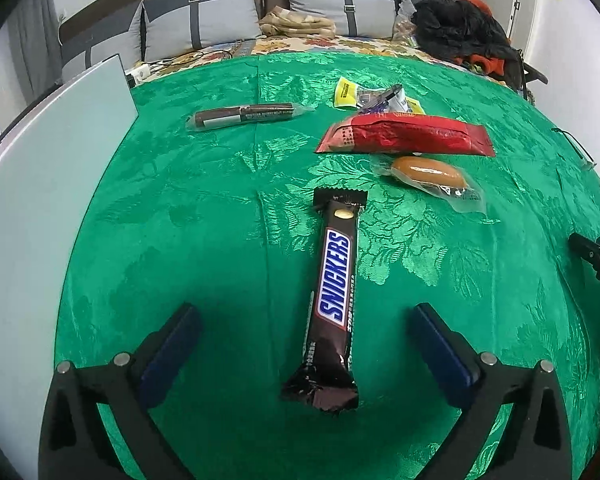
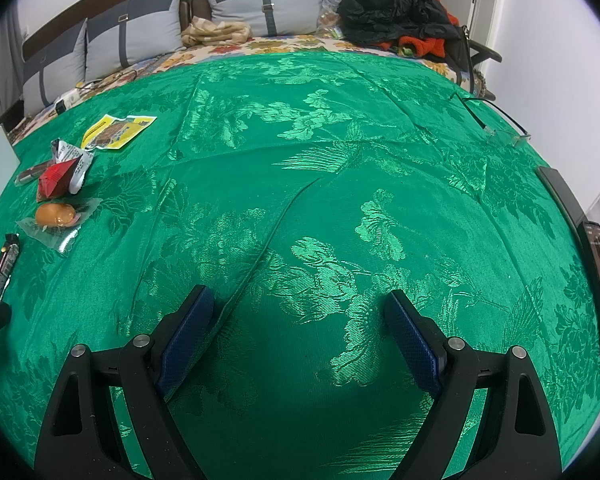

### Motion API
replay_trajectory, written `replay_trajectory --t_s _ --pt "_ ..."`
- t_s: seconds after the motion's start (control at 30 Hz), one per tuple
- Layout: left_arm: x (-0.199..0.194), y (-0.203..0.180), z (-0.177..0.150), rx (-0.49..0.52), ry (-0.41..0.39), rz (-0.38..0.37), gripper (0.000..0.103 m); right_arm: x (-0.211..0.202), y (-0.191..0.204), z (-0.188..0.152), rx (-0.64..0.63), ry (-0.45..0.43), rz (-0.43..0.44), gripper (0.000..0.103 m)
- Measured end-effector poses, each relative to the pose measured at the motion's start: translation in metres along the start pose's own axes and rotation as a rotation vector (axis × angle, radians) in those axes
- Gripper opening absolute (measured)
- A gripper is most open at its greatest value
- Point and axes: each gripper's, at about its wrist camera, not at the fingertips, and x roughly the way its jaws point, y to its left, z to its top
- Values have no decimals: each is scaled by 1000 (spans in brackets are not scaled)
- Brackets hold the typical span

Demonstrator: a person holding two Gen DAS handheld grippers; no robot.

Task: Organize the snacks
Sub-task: 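Lower the left tool onto the Snickers bar and close on it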

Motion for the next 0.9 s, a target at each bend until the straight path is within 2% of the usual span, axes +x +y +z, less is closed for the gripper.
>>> replay_trajectory --t_s 0.9 --pt "1 1 1 0 0 -1 103 0 0 0 1 1 7 90"
